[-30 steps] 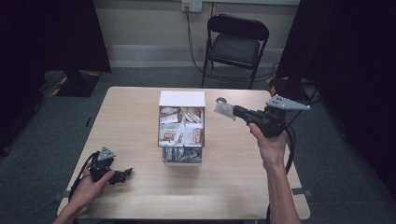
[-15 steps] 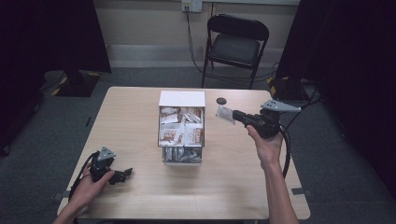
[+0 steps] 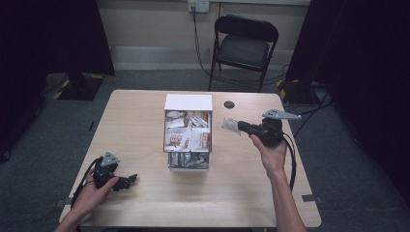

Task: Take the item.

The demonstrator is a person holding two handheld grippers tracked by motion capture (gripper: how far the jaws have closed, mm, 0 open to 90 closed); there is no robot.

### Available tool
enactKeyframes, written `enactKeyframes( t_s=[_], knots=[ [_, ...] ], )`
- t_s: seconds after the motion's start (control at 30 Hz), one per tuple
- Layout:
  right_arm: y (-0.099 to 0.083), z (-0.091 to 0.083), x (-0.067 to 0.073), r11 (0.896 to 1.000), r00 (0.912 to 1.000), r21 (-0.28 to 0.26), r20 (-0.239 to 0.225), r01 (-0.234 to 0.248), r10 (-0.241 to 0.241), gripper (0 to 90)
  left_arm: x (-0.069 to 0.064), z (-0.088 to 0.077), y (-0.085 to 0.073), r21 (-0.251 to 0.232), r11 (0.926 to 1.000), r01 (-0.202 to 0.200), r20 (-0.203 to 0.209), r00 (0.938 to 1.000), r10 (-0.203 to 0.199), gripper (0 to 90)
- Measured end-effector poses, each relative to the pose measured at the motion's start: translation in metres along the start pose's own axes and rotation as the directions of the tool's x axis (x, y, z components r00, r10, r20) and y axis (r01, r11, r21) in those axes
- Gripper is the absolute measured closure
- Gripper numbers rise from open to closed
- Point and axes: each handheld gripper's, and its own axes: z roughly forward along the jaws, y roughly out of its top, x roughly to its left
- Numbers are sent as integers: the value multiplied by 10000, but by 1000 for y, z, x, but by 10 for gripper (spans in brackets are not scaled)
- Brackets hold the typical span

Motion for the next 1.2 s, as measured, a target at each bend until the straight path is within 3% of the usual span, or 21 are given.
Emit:
enactKeyframes(
  t_s=[0.6, 0.87, 1.2],
  knots=[
    [-25, 18, -14, 9968, 9994, 747, 200, -292, 277, 878, 0, 0, 0, 25, 10000, -44, -12, 10000, 44, 0],
    [-44, 35, -22, 9879, 9987, 1483, 329, -443, 399, 878, 0, 0, 0, 21, 10000, -13, 10, 10000, 13, 0],
    [-55, 49, -25, 9784, 9981, 2003, 436, -506, 427, 878, 0, 0, 0, 20, 10000, -16, 15, 10000, 16, 0]
  ],
)
